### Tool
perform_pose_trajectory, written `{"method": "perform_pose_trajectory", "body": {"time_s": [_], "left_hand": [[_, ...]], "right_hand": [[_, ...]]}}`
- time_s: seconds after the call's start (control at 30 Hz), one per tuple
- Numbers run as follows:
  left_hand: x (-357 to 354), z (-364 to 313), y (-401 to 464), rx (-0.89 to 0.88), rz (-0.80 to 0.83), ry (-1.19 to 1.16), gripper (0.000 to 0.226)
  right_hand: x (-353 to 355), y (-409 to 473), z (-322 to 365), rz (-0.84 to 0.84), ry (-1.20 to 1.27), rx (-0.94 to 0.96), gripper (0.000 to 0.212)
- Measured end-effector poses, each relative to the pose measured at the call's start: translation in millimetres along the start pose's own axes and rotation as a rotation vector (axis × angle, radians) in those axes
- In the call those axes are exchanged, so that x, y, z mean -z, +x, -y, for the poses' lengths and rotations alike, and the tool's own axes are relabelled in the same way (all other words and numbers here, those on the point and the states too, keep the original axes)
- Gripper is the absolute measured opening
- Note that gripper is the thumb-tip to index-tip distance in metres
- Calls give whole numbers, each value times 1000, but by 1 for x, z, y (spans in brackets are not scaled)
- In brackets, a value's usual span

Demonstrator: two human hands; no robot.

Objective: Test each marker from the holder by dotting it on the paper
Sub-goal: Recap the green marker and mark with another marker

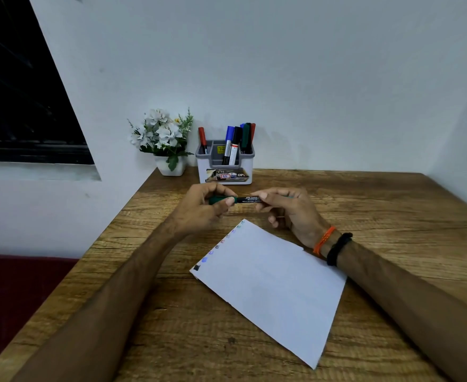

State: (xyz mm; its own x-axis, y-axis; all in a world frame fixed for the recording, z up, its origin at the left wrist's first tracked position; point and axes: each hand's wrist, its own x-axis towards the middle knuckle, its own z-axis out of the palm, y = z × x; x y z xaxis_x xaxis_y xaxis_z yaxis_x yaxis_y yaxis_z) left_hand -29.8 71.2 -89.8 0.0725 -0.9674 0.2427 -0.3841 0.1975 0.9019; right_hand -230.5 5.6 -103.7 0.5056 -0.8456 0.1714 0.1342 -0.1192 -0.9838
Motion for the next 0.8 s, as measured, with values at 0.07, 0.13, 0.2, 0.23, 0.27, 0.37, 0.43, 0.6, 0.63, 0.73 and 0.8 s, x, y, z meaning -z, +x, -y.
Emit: {"method": "perform_pose_trajectory", "body": {"time_s": [0.07,0.13,0.2,0.23,0.27,0.37,0.43,0.6,0.63,0.73,0.8], "left_hand": [[1,0,0,4,-13,-17,7],[0,0,0,25,-20,-33,7],[-3,1,0,59,-22,-66,7],[-4,0,0,76,-24,-78,8],[-6,1,-1,86,-25,-82,8],[-10,2,-2,90,-28,-64,8],[-13,2,-2,85,-35,-33,7],[-12,0,-2,47,-30,-17,8],[-9,-2,-2,38,-30,-24,8],[-3,-8,0,-16,-81,-64,12],[-2,-11,1,-20,-154,-160,20]], "right_hand": [[2,1,0,11,-19,7,14],[1,1,-1,18,-67,35,14],[-1,2,-4,20,-99,67,12],[-1,3,-5,24,-115,82,12],[-1,4,-6,31,-131,94,12],[1,7,-7,66,-158,123,15],[2,7,-7,77,-193,142,14],[2,4,-2,95,-236,168,12],[2,4,-1,95,-251,176,11],[0,7,5,84,-314,217,9],[-3,9,8,64,-356,247,9]]}}
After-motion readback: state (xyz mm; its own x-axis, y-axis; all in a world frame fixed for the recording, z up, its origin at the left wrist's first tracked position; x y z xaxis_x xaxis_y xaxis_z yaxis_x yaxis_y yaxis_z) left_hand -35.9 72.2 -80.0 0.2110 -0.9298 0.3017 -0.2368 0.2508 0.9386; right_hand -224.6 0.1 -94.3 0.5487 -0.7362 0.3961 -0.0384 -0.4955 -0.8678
